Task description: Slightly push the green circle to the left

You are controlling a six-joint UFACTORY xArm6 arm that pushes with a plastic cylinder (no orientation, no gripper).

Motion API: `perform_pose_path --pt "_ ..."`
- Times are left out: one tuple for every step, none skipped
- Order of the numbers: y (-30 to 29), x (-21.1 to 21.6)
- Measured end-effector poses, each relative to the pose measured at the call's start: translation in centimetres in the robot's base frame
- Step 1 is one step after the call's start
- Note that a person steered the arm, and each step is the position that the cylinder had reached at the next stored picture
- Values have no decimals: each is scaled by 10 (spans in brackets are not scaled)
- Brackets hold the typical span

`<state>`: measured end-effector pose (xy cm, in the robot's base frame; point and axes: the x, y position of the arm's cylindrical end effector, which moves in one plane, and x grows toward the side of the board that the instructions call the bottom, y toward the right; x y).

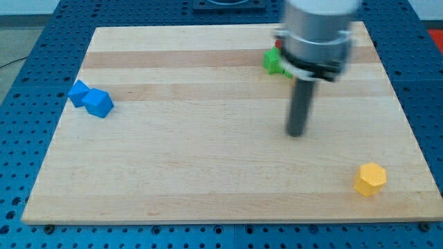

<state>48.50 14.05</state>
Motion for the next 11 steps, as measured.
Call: perform_pose_path --pt "113 -15" --pt "139 -78" --pt "111 -141" --pt "91 -172" --pt "64 -173" --pt "42 -167" --pt "28 -167" --pt "19 -163" --pt "14 -159" --pt "6 -157" --pt "6 -155"
